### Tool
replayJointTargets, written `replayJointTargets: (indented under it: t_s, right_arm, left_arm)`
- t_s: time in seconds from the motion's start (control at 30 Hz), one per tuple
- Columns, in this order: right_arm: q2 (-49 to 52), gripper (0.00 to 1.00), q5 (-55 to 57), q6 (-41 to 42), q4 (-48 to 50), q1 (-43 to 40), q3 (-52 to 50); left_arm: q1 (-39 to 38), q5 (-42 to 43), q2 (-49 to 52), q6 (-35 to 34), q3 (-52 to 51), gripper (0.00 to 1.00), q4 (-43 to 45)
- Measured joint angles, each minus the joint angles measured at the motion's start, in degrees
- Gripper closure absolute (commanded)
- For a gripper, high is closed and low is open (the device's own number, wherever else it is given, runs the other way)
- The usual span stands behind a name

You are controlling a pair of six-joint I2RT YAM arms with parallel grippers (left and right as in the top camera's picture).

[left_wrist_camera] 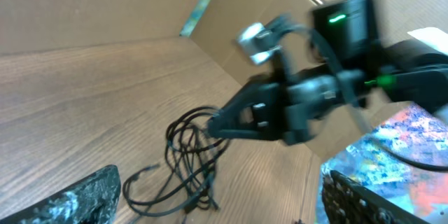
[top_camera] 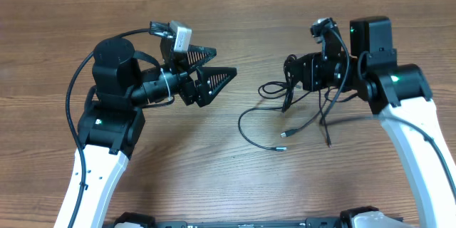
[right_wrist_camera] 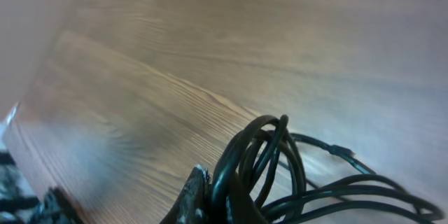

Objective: Untangle cables
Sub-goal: 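Lower both open grippers toward the loose cables on the table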

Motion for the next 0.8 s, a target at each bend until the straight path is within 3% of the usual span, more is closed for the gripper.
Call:
replayJointTargets:
  t_s: [0.23,0.53,0.8]
  right_arm:
    - [-10.3,0.96,-15.7,-5.0,1.2,4.5,2.0]
    - [-17.6,0.96,-30.6,-8.9,0.0,4.5,2.0]
    - [-17.4,0.96,-36.9,-10.8,-0.8,4.5,2.0]
  left_arm:
    - [0.0,11.0,0.0,6.5,0.0,0.27,-1.2]
    - [3.4,26.0,0.0,12.3,0.0,0.27,-0.9]
    - [0.4,31.6,0.0,12.6,0.0,0.32,-0.8]
